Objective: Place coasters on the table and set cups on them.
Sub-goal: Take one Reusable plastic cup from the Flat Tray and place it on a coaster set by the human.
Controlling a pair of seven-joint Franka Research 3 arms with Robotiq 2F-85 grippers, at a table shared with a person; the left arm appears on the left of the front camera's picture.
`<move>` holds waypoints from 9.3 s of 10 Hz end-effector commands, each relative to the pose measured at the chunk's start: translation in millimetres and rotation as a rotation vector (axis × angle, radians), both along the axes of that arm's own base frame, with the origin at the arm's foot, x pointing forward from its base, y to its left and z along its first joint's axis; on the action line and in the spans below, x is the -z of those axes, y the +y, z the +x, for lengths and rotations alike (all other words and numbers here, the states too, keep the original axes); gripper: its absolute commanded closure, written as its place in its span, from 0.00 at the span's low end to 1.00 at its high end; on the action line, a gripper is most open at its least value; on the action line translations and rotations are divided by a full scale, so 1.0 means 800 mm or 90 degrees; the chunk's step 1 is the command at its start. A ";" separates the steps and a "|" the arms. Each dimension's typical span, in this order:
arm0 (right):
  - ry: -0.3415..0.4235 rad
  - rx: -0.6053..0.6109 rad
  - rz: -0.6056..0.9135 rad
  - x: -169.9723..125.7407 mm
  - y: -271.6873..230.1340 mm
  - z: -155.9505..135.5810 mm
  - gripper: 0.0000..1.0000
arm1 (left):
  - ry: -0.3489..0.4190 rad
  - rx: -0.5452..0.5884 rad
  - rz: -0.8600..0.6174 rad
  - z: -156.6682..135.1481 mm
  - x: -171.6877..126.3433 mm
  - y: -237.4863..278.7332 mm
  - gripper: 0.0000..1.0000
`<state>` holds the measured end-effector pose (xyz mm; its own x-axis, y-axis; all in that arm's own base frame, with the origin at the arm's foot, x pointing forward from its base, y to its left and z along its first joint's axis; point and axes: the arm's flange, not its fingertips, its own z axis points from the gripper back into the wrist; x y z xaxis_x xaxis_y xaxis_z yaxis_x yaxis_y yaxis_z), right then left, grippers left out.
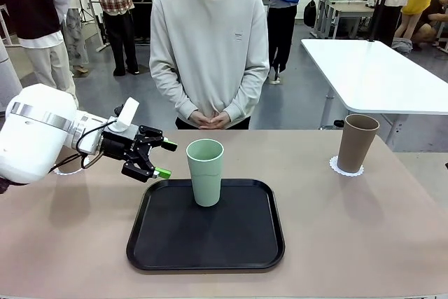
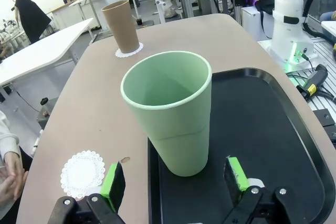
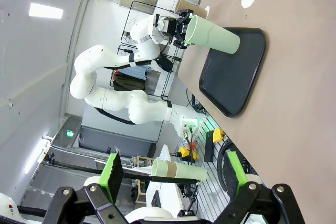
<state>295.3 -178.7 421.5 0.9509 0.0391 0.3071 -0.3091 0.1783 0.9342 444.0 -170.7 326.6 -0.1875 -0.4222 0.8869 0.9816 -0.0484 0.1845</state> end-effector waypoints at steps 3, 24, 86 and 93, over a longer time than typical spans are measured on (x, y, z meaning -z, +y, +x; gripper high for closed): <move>-0.002 -0.002 0.005 0.002 0.001 -0.002 0.00 | -0.001 -0.063 0.069 -0.011 0.000 0.000 0.00; -0.002 -0.002 0.005 0.002 0.001 -0.002 0.00 | 0.007 0.010 -0.013 0.027 0.030 -0.061 0.00; -0.002 -0.002 0.005 0.002 0.001 -0.002 0.00 | 0.054 0.091 -0.012 0.033 0.047 -0.130 0.59; -0.002 -0.002 0.005 0.002 0.001 -0.002 0.00 | 0.057 0.134 -0.011 -0.001 -0.060 -0.124 0.18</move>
<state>295.3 -178.7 421.4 0.9510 0.0390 0.3068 -0.3087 0.1781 0.9343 452.9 -276.2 340.1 -0.1988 -0.3711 0.9071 0.9659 -0.2306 0.1174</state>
